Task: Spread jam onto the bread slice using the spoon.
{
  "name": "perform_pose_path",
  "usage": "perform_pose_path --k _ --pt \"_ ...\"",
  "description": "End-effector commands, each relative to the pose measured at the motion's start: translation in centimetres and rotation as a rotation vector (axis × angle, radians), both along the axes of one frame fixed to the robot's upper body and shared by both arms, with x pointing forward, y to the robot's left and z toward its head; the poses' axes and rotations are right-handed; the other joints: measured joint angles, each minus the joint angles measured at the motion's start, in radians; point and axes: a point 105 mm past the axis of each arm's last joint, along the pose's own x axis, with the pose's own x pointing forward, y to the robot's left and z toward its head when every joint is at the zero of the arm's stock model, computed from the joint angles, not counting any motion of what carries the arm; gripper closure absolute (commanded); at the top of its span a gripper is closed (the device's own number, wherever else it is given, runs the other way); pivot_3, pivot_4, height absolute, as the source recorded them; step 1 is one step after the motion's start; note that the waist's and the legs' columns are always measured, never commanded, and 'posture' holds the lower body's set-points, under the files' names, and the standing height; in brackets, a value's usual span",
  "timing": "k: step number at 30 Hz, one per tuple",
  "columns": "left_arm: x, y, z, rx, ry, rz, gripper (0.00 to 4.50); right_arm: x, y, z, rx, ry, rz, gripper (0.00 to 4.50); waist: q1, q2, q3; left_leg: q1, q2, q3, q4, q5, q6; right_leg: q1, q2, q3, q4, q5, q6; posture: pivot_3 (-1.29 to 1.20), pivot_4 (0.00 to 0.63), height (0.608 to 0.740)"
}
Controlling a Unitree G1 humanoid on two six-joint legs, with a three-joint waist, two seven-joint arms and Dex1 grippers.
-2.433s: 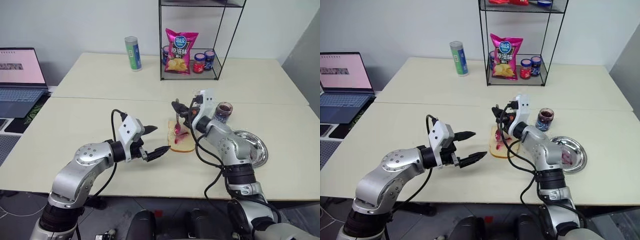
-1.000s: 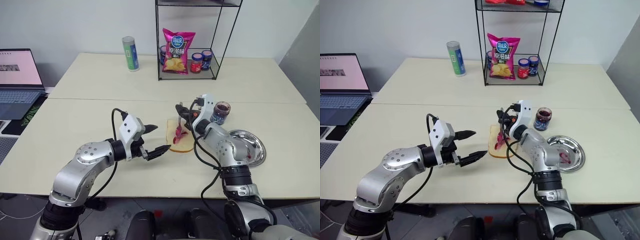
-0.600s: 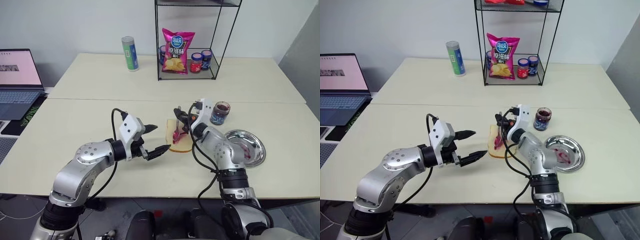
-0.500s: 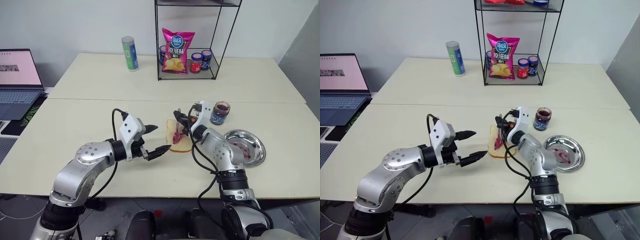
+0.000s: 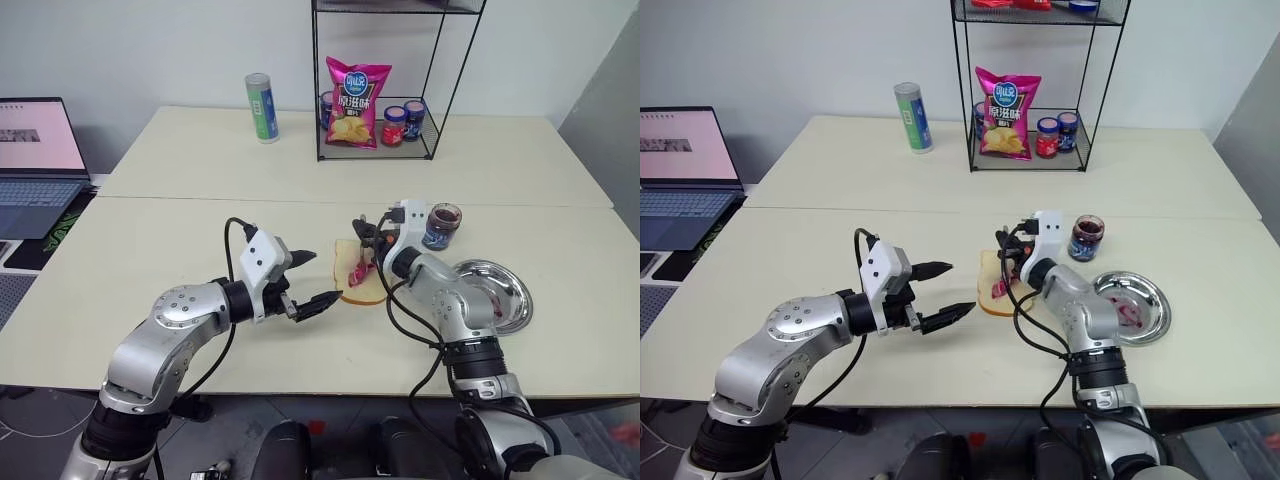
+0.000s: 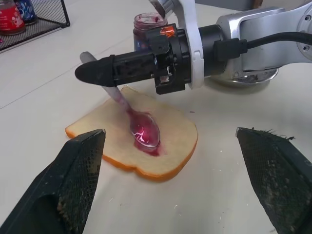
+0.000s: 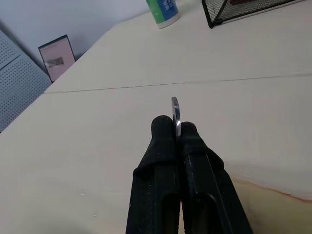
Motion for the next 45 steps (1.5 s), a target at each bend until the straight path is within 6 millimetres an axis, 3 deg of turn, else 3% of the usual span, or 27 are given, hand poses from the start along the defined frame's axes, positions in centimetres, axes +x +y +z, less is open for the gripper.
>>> perform_pose_path --k 1,7,9,15,21,24,27,31,41,44,45 --pt "0.0 -0.4 0.9 -0.004 -0.05 -0.021 0.0 0.2 -1.5 2.6 0.015 -0.083 -0.043 4.49 0.0 0.0 0.0 0.0 0.0 0.0 0.0 0.0 0.0 0.0 0.0 0.0 0.0 0.0 0.0 0.0 0.15 0.74" --pt "0.7 -1.2 1.4 -0.016 -0.066 -0.063 0.0 -0.2 -2.6 5.5 0.27 -0.043 -0.073 4.49 -0.002 0.0 0.0 0.0 0.001 0.0 0.0 0.0 0.0 0.0 0.0 0.0 0.0 0.0 0.0 0.0 0.15 0.74" --pt "0.9 -1.4 1.6 -0.02 -0.073 -0.075 0.0 -0.3 -3.0 5.9 0.293 -0.041 -0.081 4.49 -0.001 0.0 0.0 0.0 0.001 -0.001 -0.001 0.0 0.0 0.0 0.0 -0.001 0.001 0.0 -0.001 0.0 0.15 0.74" --pt "2.4 -1.9 2.0 0.027 -0.109 -0.162 0.0 -2.9 -5.9 9.8 0.308 -0.163 -0.113 4.49 0.001 0.0 0.0 -0.001 0.0 0.0 0.0 0.0 0.0 0.0 0.0 0.0 0.0 0.0 -0.001 0.0 0.15 0.74" --pt "2.0 -5.0 3.0 0.021 -0.115 -0.352 0.0 -4.8 -9.8 11.3 0.27 -0.224 -0.255 4.49 0.0 0.0 0.0 -0.001 0.0 0.0 -0.001 0.0 0.0 -0.001 0.0 0.0 -0.001 0.0 0.0 0.0 0.15 0.74" --pt "1.7 -7.0 3.2 0.057 -0.132 -0.478 0.0 -6.2 -13.9 11.5 0.199 -0.253 -0.437 4.49 0.004 0.0 0.001 -0.001 0.0 0.0 -0.001 0.0 0.0 -0.001 0.001 0.0 -0.001 0.0 0.001 0.0 0.15 0.74" --pt "2.3 -9.1 2.0 0.151 -0.212 -0.549 0.0 -7.5 -19.1 8.9 0.131 -0.191 -0.67 4.49 0.014 0.0 0.0 -0.001 -0.002 -0.001 -0.001 0.0 0.0 0.0 0.001 -0.001 -0.001 -0.001 0.001 0.0 0.15 0.74" --pt "2.4 -10.8 1.4 0.149 -0.235 -0.605 0.0 -8.4 -21.7 6.2 0.133 -0.131 -0.766 4.49 0.02 0.0 0.0 -0.001 -0.002 0.0 -0.001 0.0 0.001 0.0 0.003 0.001 -0.002 -0.001 0.002 0.0 0.15 0.74" --pt "2.6 -13.0 0.5 0.127 -0.248 -0.626 0.0 -7.1 -22.4 -0.7 0.311 0.029 -0.756 4.49 0.01 0.001 0.001 0.0 0.0 -0.002 0.0 0.0 0.001 0.0 0.009 0.002 0.0 -0.001 0.002 0.0 0.15 0.74" --pt "2.2 -13.1 0.5 0.12 -0.247 -0.633 0.0 -7.0 -22.5 -2.3 0.288 0.067 -0.747 3.97 0.01 0.002 0.001 -0.001 0.001 -0.001 0.0 0.0 0.001 0.0 0.009 0.002 -0.001 -0.001 0.002 0.0 0.15 0.74" --pt "2.2 -13.1 0.5 0.118 -0.251 -0.632 0.0 -7.1 -22.6 -2.7 0.283 0.076 -0.747 3.59 0.01 0.002 0.001 -0.001 0.001 -0.001 0.0 0.0 0.001 0.0 0.009 0.002 -0.001 -0.001 0.002 0.0 0.15 0.74"
